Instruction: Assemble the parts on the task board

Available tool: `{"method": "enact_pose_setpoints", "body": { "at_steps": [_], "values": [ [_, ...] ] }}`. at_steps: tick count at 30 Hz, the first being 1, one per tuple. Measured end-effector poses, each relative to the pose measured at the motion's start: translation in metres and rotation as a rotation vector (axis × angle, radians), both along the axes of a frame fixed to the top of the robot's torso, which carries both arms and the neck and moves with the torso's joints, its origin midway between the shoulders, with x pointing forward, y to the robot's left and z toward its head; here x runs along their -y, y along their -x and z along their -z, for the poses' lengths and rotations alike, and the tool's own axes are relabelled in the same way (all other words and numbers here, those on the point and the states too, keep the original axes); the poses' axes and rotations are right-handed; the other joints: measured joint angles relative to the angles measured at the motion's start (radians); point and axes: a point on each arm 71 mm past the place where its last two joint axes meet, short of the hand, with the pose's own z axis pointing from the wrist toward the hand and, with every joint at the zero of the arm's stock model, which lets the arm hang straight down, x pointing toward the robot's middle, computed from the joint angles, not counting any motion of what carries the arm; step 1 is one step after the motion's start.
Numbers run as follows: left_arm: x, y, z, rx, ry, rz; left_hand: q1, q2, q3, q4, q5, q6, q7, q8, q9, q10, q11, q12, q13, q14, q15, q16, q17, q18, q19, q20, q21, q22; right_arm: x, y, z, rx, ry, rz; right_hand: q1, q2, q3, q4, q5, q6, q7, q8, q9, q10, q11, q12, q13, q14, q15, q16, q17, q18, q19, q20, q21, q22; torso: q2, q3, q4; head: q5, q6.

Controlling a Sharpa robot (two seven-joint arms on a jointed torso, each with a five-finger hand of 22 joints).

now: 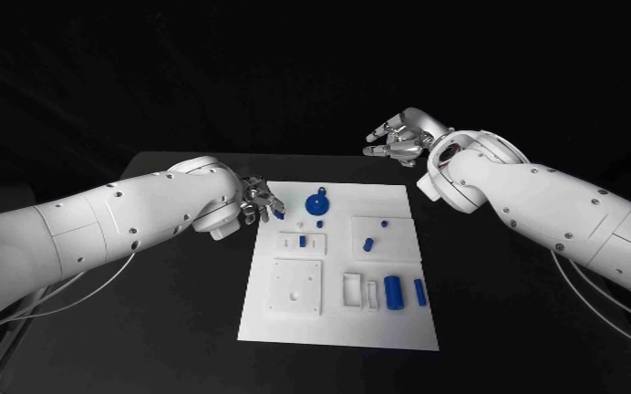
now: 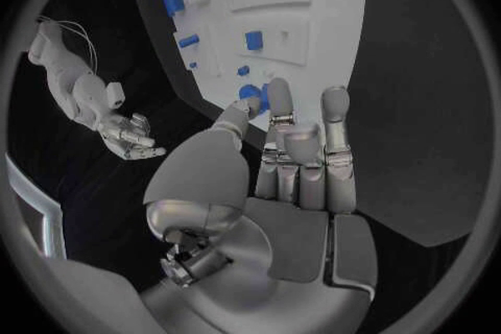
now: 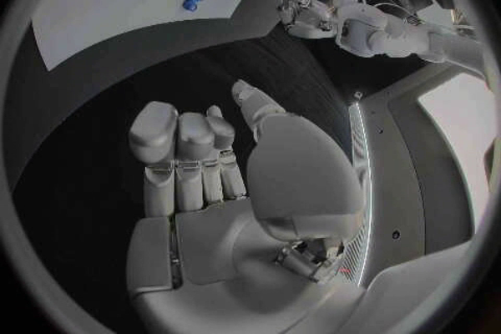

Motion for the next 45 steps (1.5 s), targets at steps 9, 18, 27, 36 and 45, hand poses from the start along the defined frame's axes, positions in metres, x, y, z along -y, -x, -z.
{"method": "enact_pose_setpoints", "body": {
  "at_steps": [9, 18, 27, 36, 45],
  "values": [
    [0.003, 0.013, 0.023, -0.025, -0.029, 0.012, 0.000, 0.000, 0.000, 0.000, 0.000, 0.002, -0.002, 0.000, 0.005, 0.000, 0.000, 0.000, 0.001, 0.005, -0.002, 0.000, 0.008, 0.000, 0.000, 0.000, 0.000, 0.000, -0.001, 0.001, 0.002, -0.005, -0.002, -0.003, 0.000, 0.000, 0.000, 0.000, -0.001, -0.003, 0.003, 0.000, 0.000, 0.000, 0.000, 0.000, 0.000, 0.000, 0.000, 0.000, 0.000, 0.000, 0.000, 0.000, 0.000, 0.000, -0.003, 0.0002, 0.0009, 0.002, -0.006],
    [0.007, 0.021, 0.042, -0.037, -0.042, 0.013, 0.000, 0.000, 0.000, 0.000, 0.000, 0.002, -0.002, 0.000, 0.005, 0.000, 0.000, 0.000, 0.001, 0.008, -0.001, -0.007, 0.011, 0.000, 0.000, 0.000, 0.000, 0.000, -0.002, 0.001, 0.003, -0.006, -0.003, -0.004, 0.000, 0.000, 0.000, 0.000, -0.001, -0.003, 0.003, 0.000, 0.000, 0.000, 0.000, 0.000, 0.000, 0.000, 0.000, 0.000, 0.000, 0.000, 0.000, 0.000, 0.000, 0.000, -0.001, 0.0005, 0.0008, -0.004, -0.008],
    [0.009, 0.020, 0.043, -0.004, -0.048, 0.011, 0.000, 0.000, 0.000, 0.000, 0.004, 0.006, 0.001, -0.004, 0.005, -0.003, -0.002, 0.000, 0.001, 0.009, -0.001, -0.007, 0.018, 0.000, 0.004, -0.004, 0.000, 0.000, -0.002, 0.001, 0.003, -0.007, -0.003, -0.005, 0.000, 0.000, 0.000, 0.000, -0.001, -0.003, 0.003, 0.000, 0.000, 0.000, 0.000, 0.000, 0.000, 0.000, 0.000, 0.000, 0.000, 0.000, 0.000, 0.000, 0.000, 0.000, 0.000, 0.0011, 0.0009, -0.008, -0.010],
    [0.013, 0.021, 0.048, 0.008, -0.047, 0.014, -0.004, 0.004, 0.000, 0.000, 0.004, 0.006, 0.001, 0.000, 0.005, -0.003, -0.002, 0.000, 0.001, 0.010, 0.000, -0.007, 0.019, 0.000, 0.004, -0.004, 0.000, 0.001, -0.002, 0.001, 0.003, -0.007, -0.003, -0.006, 0.000, 0.000, 0.000, 0.000, -0.001, -0.003, 0.003, 0.000, 0.000, 0.000, 0.000, 0.000, 0.000, 0.000, 0.000, 0.000, 0.000, 0.000, 0.000, 0.000, 0.000, 0.000, 0.000, -0.0003, 0.0015, -0.011, -0.014],
    [0.015, 0.021, 0.048, 0.014, -0.049, 0.020, -0.004, 0.004, -0.001, -0.002, 0.004, 0.006, 0.001, 0.000, 0.005, -0.003, -0.002, 0.000, 0.001, 0.011, 0.000, -0.014, 0.020, 0.000, 0.007, 0.000, 0.000, 0.000, -0.002, 0.001, 0.003, -0.007, -0.003, -0.005, 0.000, 0.000, 0.000, 0.000, -0.001, -0.003, 0.003, 0.000, 0.000, 0.000, 0.000, 0.000, 0.000, 0.000, 0.000, 0.000, 0.000, 0.000, 0.000, 0.000, 0.000, 0.000, -0.001, 0.0001, 0.0020, -0.012, -0.015]
  ]
}}
